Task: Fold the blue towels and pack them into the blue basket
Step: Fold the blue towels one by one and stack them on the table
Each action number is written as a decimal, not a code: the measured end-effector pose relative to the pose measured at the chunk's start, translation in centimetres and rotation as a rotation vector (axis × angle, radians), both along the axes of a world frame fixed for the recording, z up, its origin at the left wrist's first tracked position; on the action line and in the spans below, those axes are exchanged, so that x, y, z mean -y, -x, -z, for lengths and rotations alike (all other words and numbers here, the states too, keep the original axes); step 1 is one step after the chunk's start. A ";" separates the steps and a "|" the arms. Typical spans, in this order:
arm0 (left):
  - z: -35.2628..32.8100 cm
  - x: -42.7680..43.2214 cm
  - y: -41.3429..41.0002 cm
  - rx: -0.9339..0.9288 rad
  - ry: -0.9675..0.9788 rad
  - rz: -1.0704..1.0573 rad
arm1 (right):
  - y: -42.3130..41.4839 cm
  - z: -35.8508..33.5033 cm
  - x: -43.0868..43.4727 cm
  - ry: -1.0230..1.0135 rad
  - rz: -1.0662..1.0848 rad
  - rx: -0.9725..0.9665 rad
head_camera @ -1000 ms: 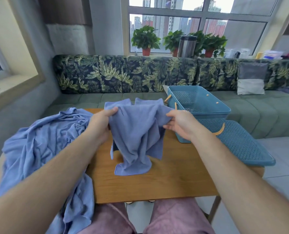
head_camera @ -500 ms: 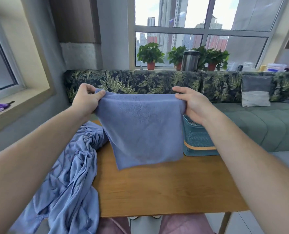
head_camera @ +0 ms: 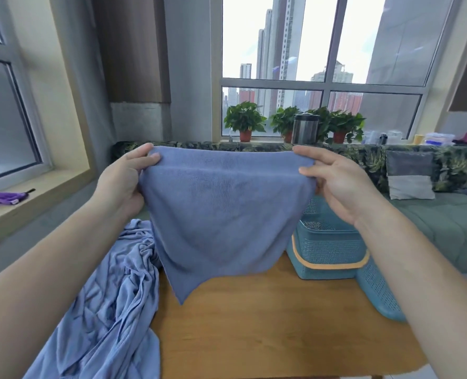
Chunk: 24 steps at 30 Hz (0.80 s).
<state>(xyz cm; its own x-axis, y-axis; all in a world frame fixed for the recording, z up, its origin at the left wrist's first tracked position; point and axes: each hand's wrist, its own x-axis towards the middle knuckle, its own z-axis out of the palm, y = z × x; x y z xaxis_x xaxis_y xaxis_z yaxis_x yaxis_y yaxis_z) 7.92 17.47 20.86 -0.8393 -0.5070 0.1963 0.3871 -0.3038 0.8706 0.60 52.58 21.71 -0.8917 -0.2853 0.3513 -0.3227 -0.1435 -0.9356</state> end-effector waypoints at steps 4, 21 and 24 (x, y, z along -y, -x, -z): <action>0.1 -0.8 -0.5 0.041 0.079 -0.067 | -0.5 -0.4 -0.5 -0.111 0.150 -0.068; 2.4 0.8 5.4 0.220 0.986 -0.370 | 8.1 4.6 3.3 -0.644 0.420 -0.387; 6.1 0.9 3.4 0.206 1.101 -0.372 | 6.0 7.3 2.5 -0.658 0.379 -0.379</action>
<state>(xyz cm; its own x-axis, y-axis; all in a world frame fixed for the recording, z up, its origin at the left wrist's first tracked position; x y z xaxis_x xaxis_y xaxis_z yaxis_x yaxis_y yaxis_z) 4.52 16.57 14.78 -0.7428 -0.3688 0.5588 0.1150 0.7518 0.6492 -5.38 50.07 14.39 -0.8238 -0.2415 0.5128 -0.5476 0.5732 -0.6096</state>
